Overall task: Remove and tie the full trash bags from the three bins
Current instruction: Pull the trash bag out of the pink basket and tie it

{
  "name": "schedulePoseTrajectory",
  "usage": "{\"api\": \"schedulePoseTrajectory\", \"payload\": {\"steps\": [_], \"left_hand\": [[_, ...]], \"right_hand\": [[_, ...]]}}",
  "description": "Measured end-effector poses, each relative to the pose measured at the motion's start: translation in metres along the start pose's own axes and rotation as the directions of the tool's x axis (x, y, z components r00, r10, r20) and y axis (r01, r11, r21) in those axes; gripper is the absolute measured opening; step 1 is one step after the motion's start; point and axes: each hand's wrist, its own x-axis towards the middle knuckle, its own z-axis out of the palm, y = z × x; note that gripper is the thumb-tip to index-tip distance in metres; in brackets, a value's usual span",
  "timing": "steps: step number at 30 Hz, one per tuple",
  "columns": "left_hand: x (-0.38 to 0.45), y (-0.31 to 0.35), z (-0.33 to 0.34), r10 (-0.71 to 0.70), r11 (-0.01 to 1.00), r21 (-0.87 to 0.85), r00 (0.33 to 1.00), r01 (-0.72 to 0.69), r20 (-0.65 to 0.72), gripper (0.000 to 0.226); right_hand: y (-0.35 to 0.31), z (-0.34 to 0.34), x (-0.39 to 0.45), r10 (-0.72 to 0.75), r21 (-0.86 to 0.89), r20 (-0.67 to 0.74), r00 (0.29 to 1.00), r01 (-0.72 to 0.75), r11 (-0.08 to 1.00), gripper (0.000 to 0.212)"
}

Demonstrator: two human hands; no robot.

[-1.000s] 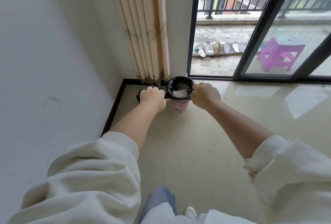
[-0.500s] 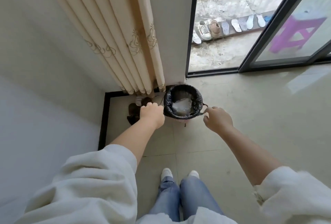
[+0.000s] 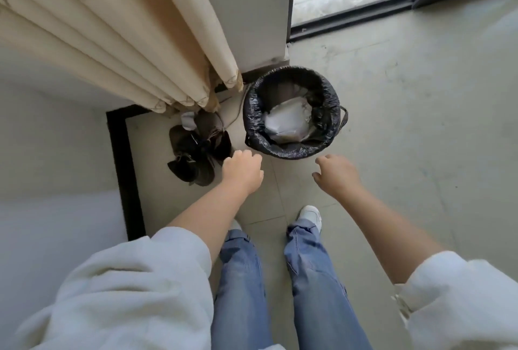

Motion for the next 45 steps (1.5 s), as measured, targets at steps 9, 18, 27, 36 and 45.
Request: {"api": "schedulePoseTrajectory", "payload": {"steps": [9, 18, 27, 36, 45], "left_hand": [[0.151, -0.005, 0.113, 0.445, 0.895, 0.137, 0.846, -0.424, -0.293, 0.053], [0.234, -0.01, 0.147, 0.646, 0.643, -0.105, 0.611, -0.758, -0.457, 0.039], [0.236, -0.002, 0.133, 0.311, 0.827, -0.199, 0.723, -0.525, -0.616, 0.025], [0.22, -0.008, 0.139, 0.506, 0.838, 0.125, 0.668, -0.532, -0.546, 0.057], [0.216, -0.008, 0.137, 0.449, 0.849, -0.045, 0.764, -0.527, -0.464, 0.036]], "right_hand": [[0.028, 0.109, 0.134, -0.389, -0.313, -0.258, 0.884, 0.304, 0.9, 0.051], [0.058, 0.132, 0.195, -0.644, 0.01, -0.384, 0.662, 0.7, 0.714, 0.017], [0.039, 0.118, 0.203, -0.282, 0.181, -0.553, 0.784, 0.443, 0.878, 0.023], [0.02, 0.116, 0.215, -0.137, 0.06, -0.482, 0.866, 0.188, 0.98, 0.028], [0.061, 0.128, 0.169, -0.239, -0.111, -0.595, 0.768, 0.216, 0.97, 0.035]]}}
